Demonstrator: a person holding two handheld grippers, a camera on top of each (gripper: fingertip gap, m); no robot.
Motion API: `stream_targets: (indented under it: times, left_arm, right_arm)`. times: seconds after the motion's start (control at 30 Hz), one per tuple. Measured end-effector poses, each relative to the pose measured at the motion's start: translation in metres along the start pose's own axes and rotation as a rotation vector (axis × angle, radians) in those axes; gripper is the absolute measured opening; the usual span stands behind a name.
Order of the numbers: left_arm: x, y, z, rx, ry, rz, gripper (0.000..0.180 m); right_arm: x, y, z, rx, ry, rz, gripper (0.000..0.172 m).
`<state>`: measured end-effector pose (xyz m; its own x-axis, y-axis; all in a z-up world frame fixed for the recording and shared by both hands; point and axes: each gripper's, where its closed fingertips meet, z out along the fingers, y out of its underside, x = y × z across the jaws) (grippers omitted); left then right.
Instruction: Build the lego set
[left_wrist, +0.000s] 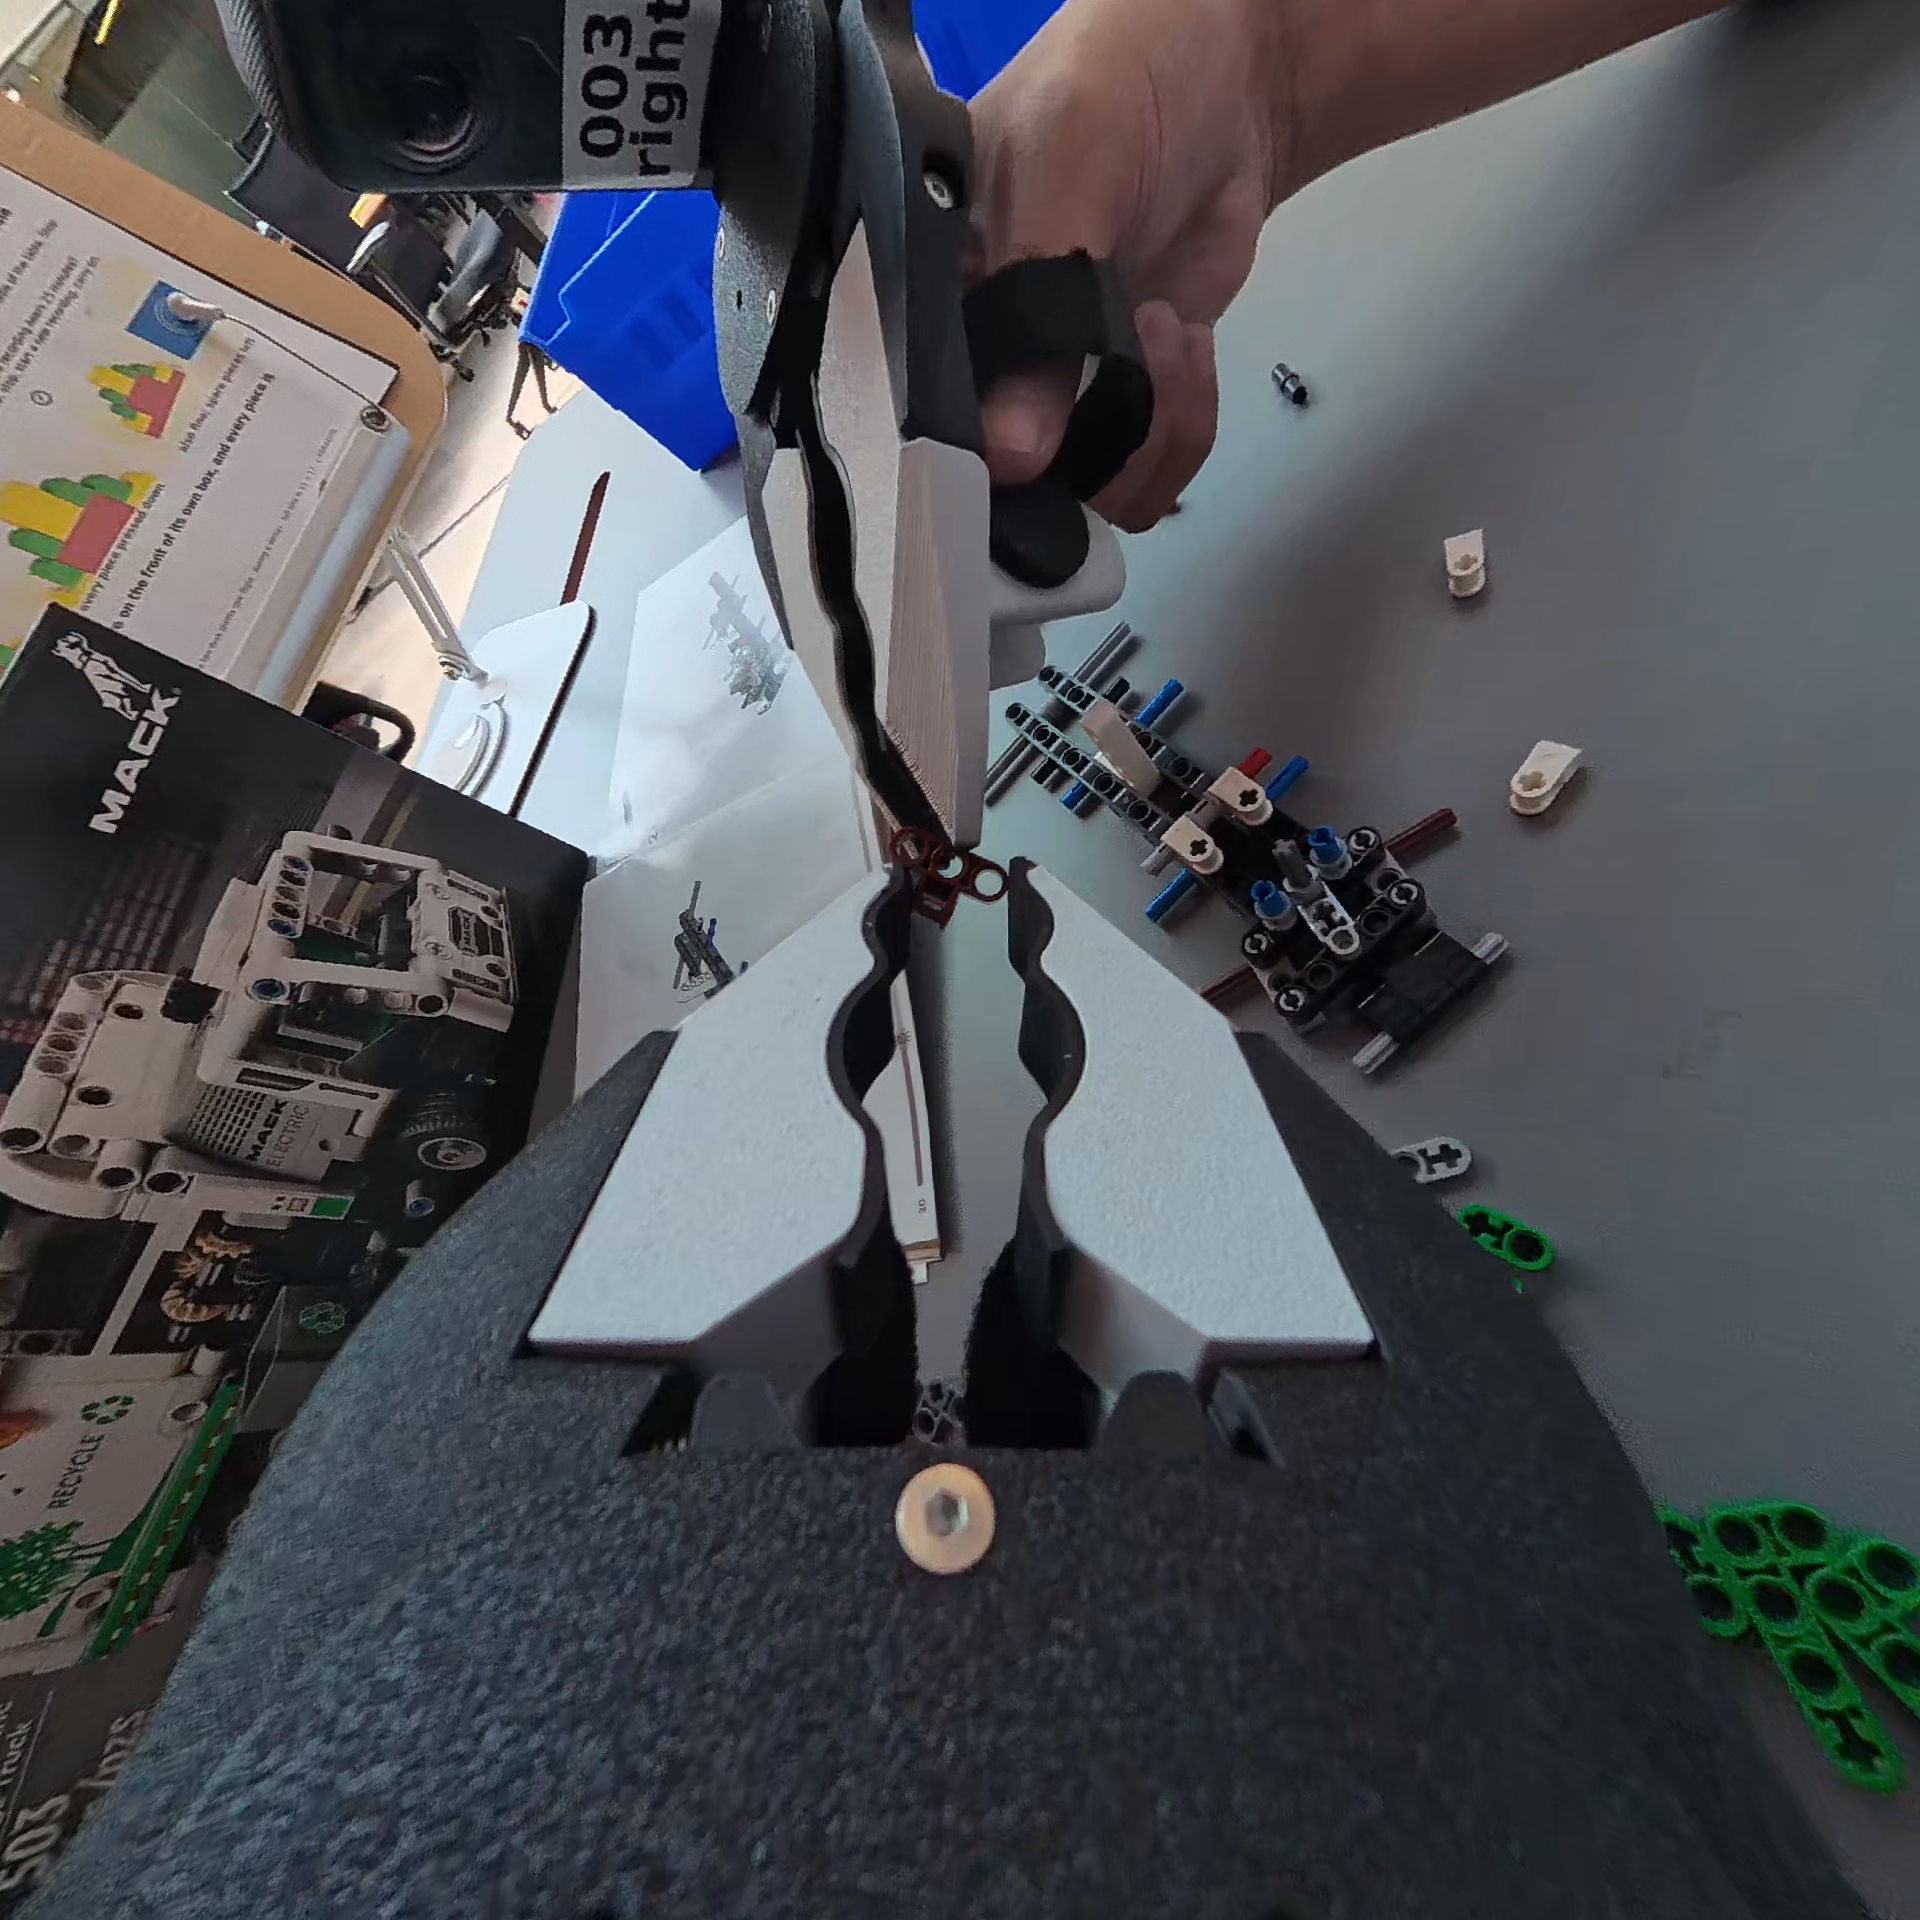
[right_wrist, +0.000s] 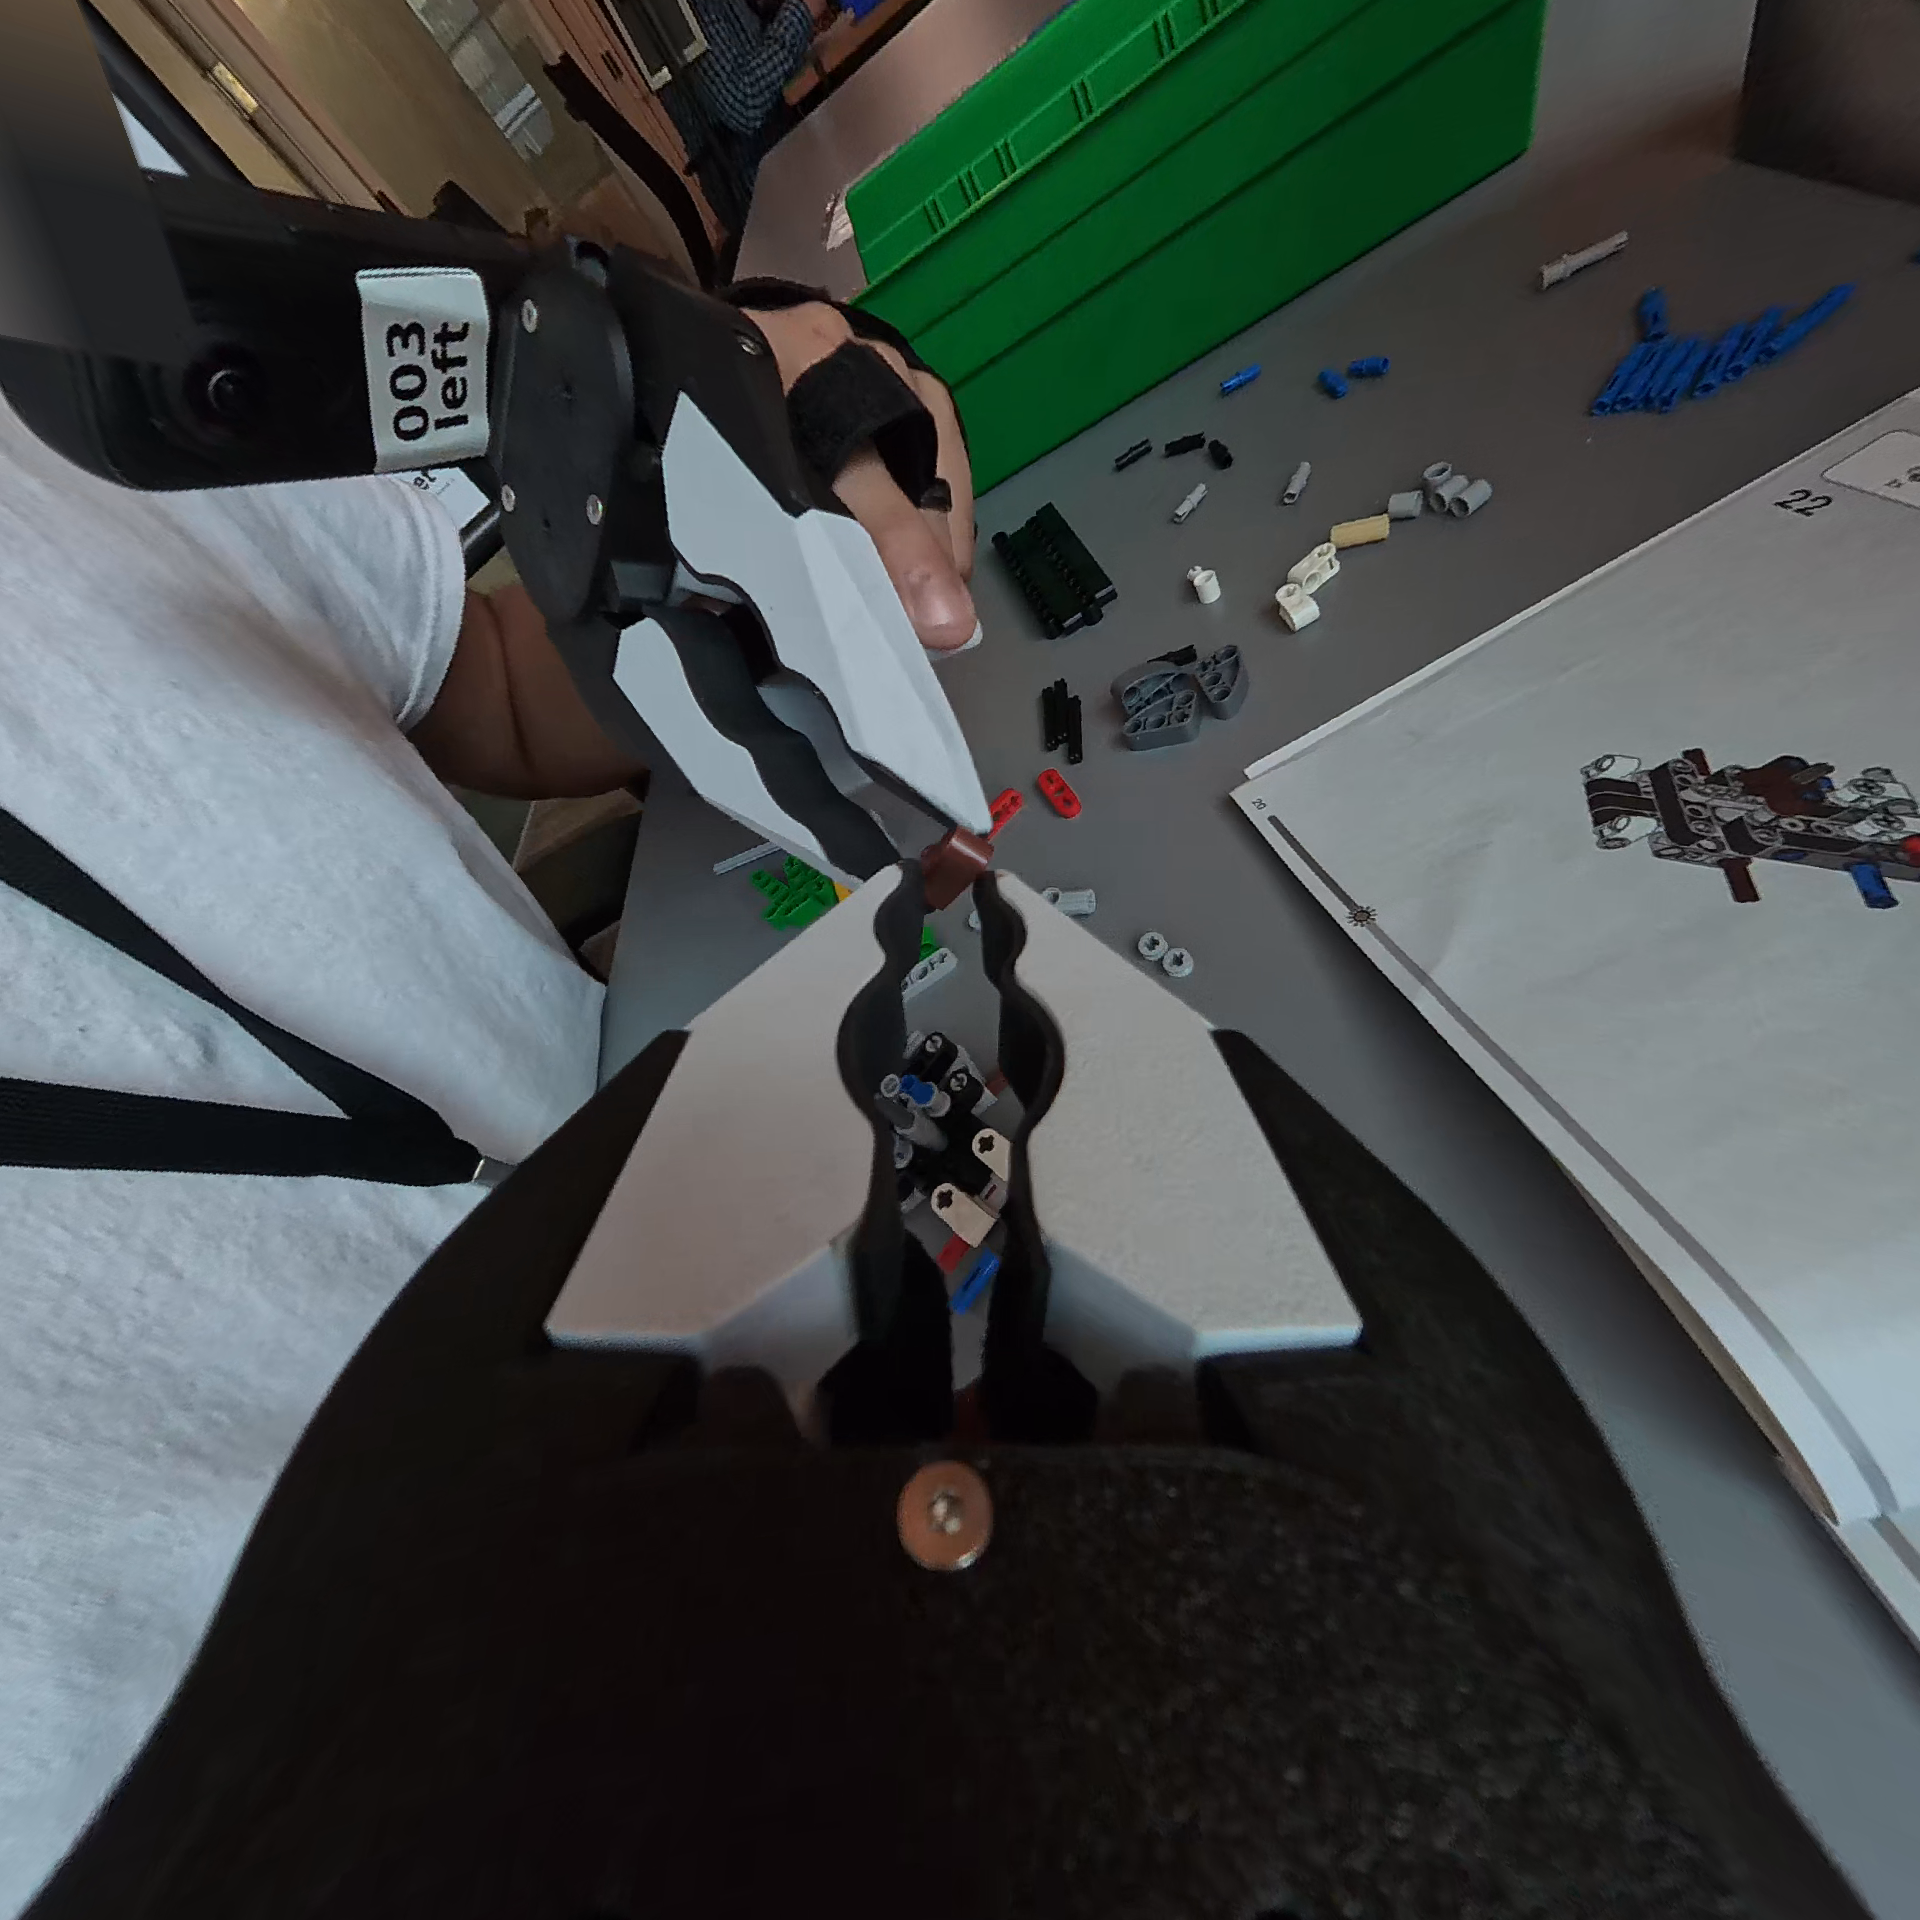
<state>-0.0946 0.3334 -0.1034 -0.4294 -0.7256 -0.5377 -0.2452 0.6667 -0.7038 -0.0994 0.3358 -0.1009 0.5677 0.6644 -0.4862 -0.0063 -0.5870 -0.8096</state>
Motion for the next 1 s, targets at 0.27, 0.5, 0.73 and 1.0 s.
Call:
stream_targets:
  times: [0.27, 0.5, 0.73, 1.0]
  left_arm:
    - [-0.002, 0.003, 0.004, 0.008, -0.027, -0.037, 0.018]
    - [-0.004, 0.008, -0.005, 0.019, -0.042, -0.118, 0.017]
    - [-0.041, 0.017, -0.012, 0.019, -0.185, -0.301, 0.017]
    - [-0.041, 0.021, -0.008, 0.049, -0.13, -0.48, 0.017]
  right_arm:
    - [0.005, -0.002, -0.002, 0.048, 0.009, 0.019, 0.005]
    - [0.004, 0.001, -0.005, 0.048, -0.003, 0.028, 0.0]
    - [0.011, -0.009, -0.005, 0.115, 0.046, 0.021, 0.019]
    - [0.016, -0.026, -0.004, 0.203, 0.214, -0.191, 0.031]
